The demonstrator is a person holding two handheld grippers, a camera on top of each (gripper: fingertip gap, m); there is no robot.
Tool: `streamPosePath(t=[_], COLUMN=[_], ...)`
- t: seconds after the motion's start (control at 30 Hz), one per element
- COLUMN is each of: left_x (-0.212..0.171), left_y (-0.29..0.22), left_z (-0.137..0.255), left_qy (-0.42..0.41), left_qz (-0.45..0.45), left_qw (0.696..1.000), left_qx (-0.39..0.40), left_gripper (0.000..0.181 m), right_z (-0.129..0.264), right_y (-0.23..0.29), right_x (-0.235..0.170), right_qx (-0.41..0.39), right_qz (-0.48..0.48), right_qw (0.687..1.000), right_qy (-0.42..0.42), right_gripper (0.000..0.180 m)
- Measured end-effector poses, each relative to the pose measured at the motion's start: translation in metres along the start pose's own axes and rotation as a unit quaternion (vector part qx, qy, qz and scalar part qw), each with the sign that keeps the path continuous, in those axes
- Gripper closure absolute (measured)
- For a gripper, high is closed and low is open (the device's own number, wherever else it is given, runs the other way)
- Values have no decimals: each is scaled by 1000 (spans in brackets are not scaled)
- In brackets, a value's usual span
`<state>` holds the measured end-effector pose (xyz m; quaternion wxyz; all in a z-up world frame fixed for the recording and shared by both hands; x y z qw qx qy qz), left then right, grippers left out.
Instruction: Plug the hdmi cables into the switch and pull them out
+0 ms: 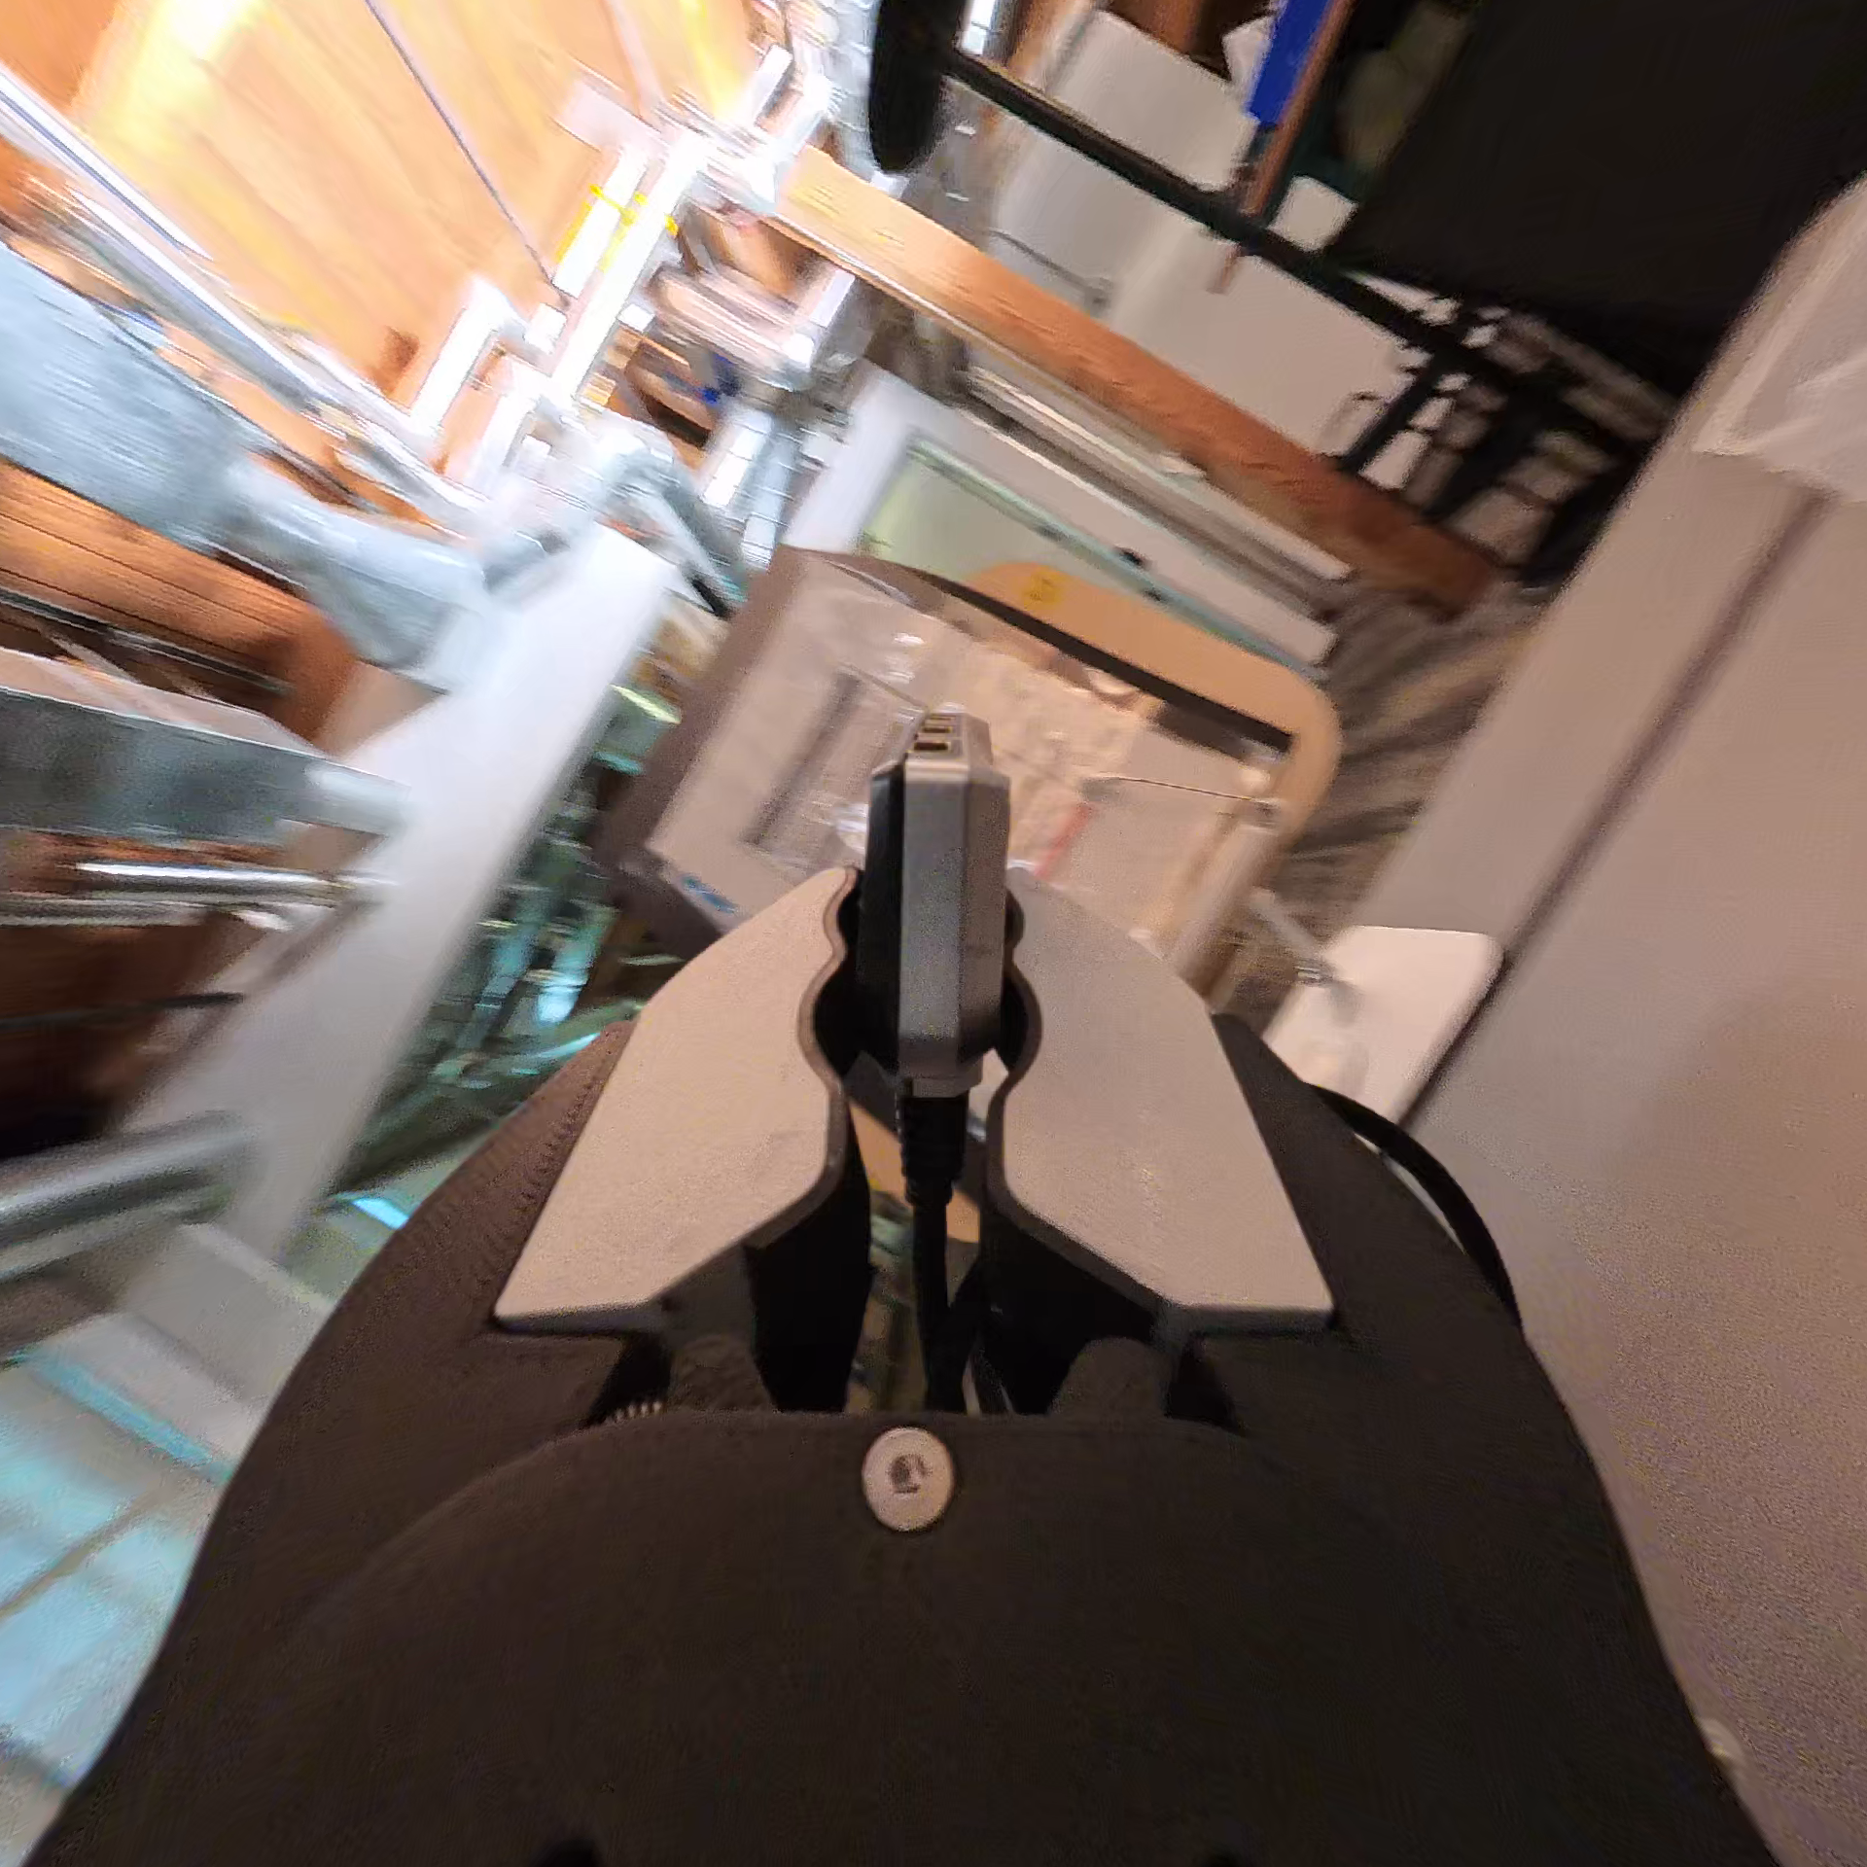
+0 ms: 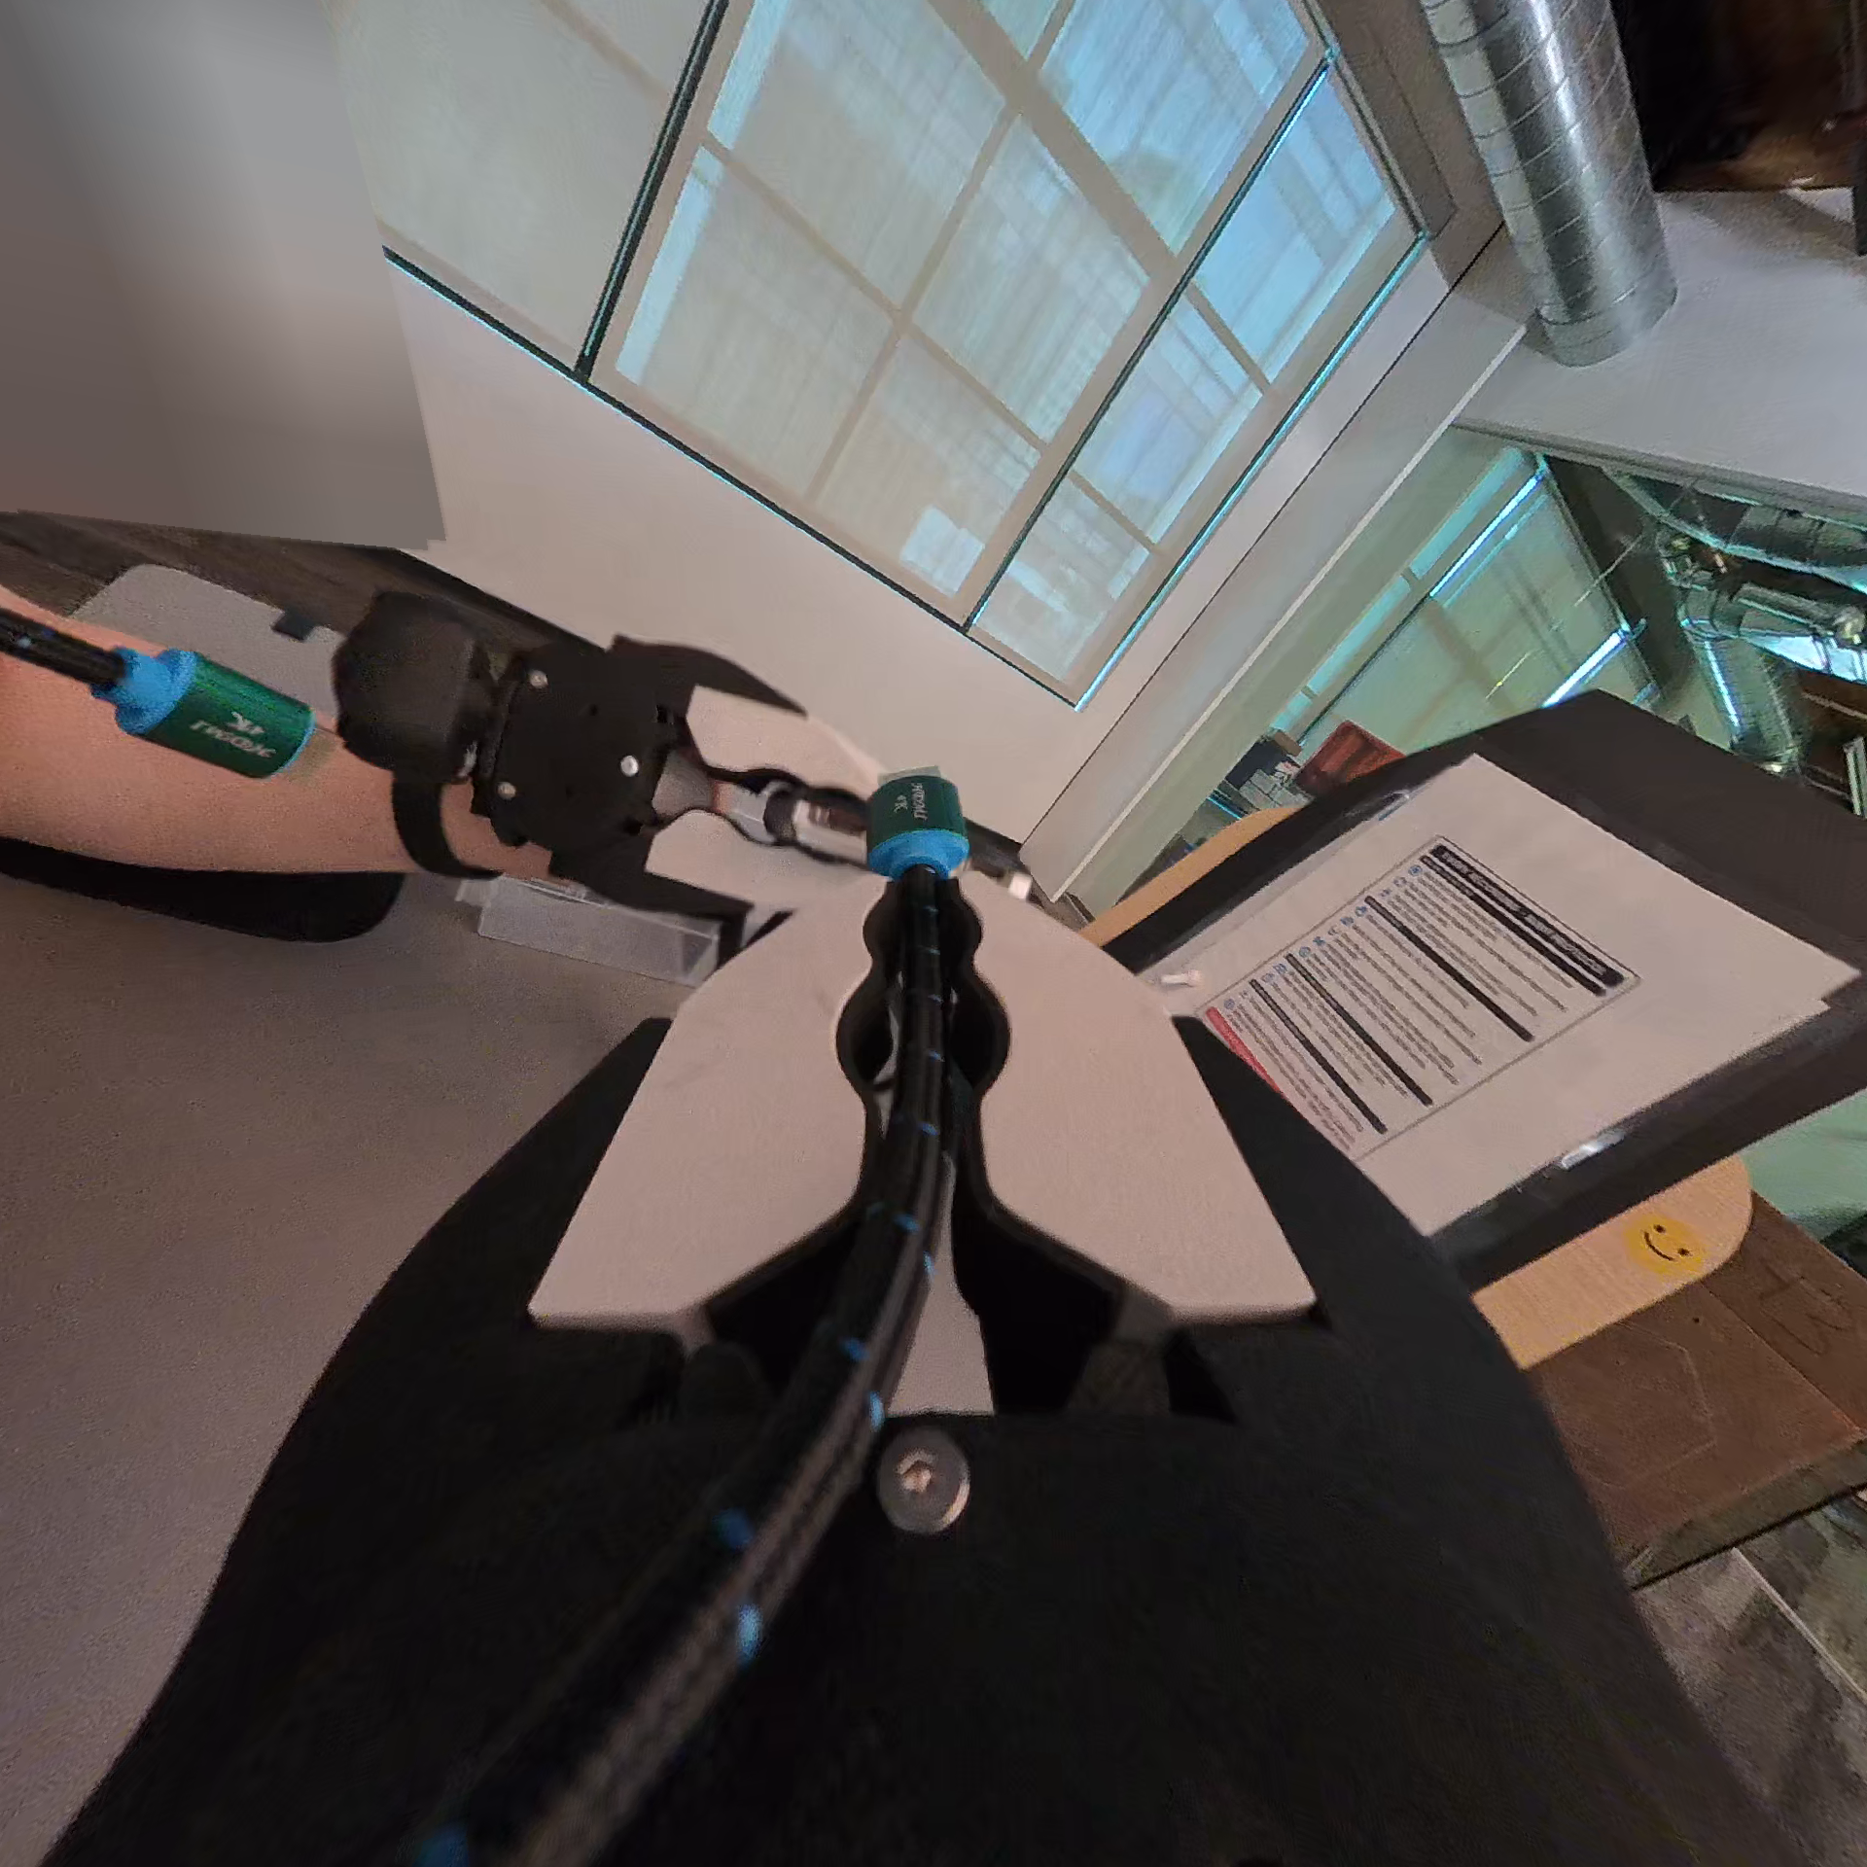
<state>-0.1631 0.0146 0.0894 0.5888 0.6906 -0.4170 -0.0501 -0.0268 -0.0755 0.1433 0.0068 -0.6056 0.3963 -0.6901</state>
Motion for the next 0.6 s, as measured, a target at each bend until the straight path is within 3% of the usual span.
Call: streamPosePath(t=[0.27, 0.4, 0.6], left_x=[19, 32, 46], left_y=[49, 54, 46], left_z=[25, 34, 40], left_qy=[-34, -57, -89], left_qz=[-96, -119, -141], left_qw=[987, 979, 973], left_qx=[124, 153, 158], left_gripper=[160, 160, 160], right_z=[-22, -25, -27], right_y=[26, 32, 27], right_x=[1, 1, 13], right_qx=[30, 23, 12], right_qz=[56, 91, 38], right_qw=[997, 994, 999], right_qy=[36, 52, 21], right_gripper=[171, 169, 172])
Point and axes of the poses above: each gripper's, where its closed fingertips meet, z back along the fingers, x out of its top, y = z × x across the jaws, the point moved 3 cm from there along z, back along the fingers, and after that the axes turned 2 degrees about y, right-handed, at the moved point
